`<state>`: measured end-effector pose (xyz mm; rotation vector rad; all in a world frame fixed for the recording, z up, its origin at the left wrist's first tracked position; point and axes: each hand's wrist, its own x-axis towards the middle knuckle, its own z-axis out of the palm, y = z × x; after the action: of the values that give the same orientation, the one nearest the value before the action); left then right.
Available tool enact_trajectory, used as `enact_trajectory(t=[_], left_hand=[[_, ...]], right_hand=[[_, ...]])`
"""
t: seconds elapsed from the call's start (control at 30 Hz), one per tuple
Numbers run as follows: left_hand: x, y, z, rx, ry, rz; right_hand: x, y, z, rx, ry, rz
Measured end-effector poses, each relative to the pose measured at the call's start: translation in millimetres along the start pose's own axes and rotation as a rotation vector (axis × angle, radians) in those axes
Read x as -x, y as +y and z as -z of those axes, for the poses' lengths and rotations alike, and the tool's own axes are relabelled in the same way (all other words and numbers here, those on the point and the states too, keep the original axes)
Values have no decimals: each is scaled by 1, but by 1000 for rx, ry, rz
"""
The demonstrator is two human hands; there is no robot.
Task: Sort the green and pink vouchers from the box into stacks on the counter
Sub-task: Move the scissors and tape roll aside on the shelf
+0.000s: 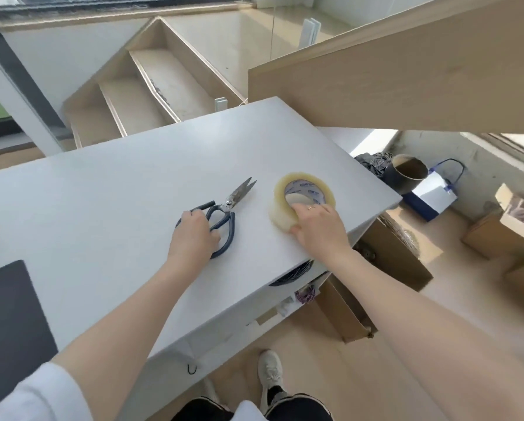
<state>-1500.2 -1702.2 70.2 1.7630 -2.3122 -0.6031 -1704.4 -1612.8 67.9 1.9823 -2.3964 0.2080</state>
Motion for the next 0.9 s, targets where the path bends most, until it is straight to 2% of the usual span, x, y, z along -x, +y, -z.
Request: enact_trajectory(t=[0.23,0.47,0.57,0.7,0.9], left_hand=[[69,30,-4,130,-29,-302],[136,74,-48,96,-98,-475],[163,78,-76,72,-127,-441],[192,72,-120,68,-179,-306],[176,51,-177,165,-175,-166]], right_hand=[[120,9,17,25,89,-119],[209,48,26,-23,-11,-224],[241,66,13,-17,-95,-242],[266,84,-16,-40,-212,-244],[261,101,-77,-88,-235,-213]])
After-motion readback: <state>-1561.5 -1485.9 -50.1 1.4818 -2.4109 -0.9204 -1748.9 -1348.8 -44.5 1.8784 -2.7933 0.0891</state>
